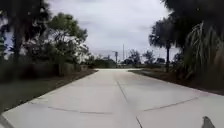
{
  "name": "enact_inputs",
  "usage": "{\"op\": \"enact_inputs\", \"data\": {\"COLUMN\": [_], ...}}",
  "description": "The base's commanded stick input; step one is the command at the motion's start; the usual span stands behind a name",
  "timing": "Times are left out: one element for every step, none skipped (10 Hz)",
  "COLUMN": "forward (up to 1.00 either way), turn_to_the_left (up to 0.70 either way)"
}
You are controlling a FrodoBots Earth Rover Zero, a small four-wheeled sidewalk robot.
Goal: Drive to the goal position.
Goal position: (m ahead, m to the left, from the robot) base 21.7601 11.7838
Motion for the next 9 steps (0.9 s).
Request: {"op": "enact_inputs", "data": {"forward": [0.85,0.85,0.85,0.85,0.85,0.85,0.85,0.85,0.85], "turn_to_the_left": [0.0,0.0,0.0,0.0,0.0,0.0,0.0,0.0,0.0]}}
